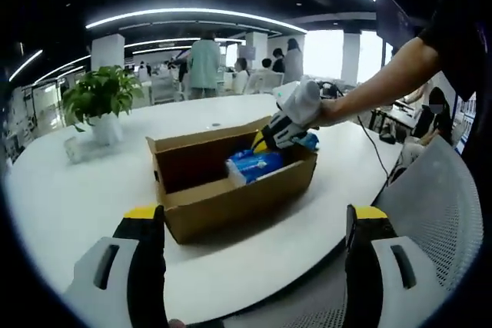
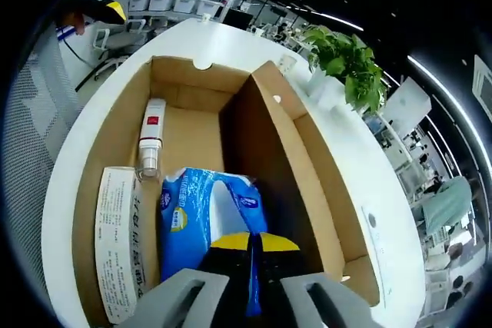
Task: Operate the shoe box by opening the lid, removing the specified soft item, and placing it in the target area until the item is outside and the box remains undamaged.
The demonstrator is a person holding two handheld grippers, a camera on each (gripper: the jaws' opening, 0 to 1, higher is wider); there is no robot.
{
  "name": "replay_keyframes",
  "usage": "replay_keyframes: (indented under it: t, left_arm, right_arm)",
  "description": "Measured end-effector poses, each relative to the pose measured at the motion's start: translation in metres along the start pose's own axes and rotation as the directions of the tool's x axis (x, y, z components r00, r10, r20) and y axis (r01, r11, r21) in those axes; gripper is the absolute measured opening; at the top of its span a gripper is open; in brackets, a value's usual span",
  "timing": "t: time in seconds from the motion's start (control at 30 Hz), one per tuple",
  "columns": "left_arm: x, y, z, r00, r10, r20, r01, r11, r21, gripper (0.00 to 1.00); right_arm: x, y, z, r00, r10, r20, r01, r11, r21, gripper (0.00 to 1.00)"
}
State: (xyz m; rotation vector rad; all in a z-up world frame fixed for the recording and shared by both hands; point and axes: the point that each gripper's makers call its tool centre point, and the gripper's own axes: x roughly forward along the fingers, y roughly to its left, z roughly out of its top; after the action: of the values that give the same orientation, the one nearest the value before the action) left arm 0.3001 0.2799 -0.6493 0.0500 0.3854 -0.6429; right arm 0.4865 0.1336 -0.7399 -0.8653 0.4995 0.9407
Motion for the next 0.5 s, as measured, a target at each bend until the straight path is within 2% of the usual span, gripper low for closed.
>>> replay_keyframes:
  t: [0.5]
  left_arm:
    - [0.0019, -0.0009, -0.0014, 1.0, -0.013, 0.002, 0.013, 1.0, -0.006, 0.97]
  right_arm:
    - [-0.0084, -0.0046, 0.0081, 0.999, -0.028, 0.028, 0.028, 1.0, 0.003, 0.0]
